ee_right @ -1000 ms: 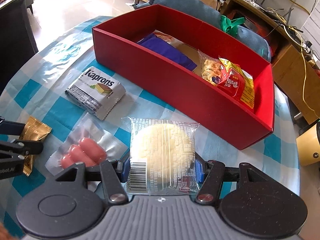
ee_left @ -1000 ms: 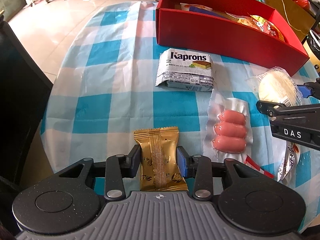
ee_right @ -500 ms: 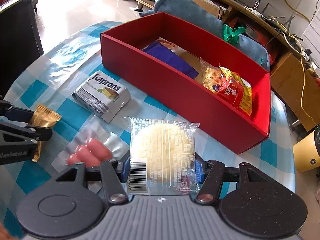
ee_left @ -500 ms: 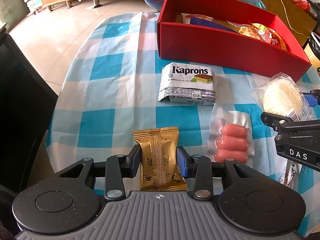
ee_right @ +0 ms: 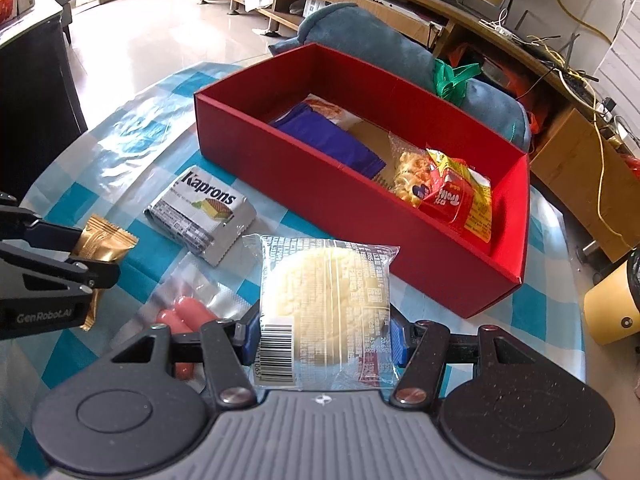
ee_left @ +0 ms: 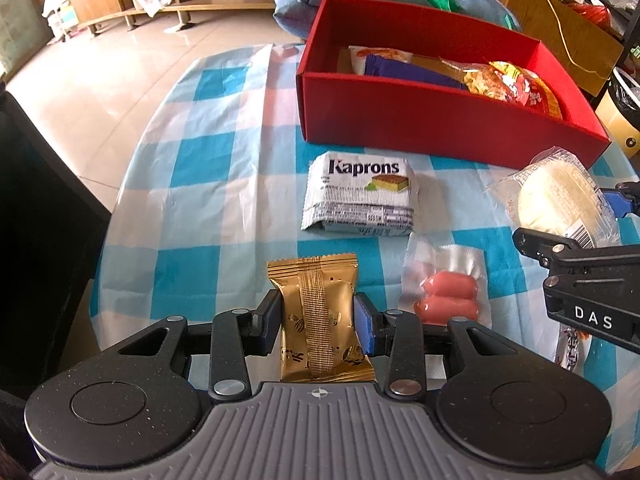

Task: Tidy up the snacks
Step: 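Carry gold packet with left tool while right tool carries bread bun into box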

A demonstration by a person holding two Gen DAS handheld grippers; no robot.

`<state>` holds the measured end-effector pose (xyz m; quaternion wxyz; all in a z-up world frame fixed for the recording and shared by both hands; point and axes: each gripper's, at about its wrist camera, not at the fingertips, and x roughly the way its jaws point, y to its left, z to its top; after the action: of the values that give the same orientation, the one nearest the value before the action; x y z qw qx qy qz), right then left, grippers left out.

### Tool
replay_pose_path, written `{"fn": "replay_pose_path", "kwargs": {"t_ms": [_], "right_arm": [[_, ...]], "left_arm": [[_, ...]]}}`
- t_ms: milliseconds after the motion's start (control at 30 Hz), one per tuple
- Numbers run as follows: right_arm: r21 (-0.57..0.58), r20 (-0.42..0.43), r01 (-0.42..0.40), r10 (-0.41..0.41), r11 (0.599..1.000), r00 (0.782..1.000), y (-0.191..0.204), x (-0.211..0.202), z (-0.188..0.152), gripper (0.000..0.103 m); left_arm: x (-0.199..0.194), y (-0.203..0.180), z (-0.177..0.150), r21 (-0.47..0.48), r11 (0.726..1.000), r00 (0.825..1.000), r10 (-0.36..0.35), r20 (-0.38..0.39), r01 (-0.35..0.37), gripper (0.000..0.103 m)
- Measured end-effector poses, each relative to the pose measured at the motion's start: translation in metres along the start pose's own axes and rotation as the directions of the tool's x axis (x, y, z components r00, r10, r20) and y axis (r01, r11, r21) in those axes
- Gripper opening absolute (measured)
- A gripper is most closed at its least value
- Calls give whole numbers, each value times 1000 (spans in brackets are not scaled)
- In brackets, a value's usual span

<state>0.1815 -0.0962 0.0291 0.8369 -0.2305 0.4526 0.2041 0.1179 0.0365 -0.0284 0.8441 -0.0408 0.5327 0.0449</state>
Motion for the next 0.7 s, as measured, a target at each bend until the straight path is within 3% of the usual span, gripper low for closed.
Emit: {"fn": "replay_pose_path", "kwargs": {"t_ms": [700], "right_arm": [[72,75,5,-10,997,997,-22,-19,16,53]], "left_arm": [[-13,-5,31,-5,1000,997,-24,80,24,47]]}}
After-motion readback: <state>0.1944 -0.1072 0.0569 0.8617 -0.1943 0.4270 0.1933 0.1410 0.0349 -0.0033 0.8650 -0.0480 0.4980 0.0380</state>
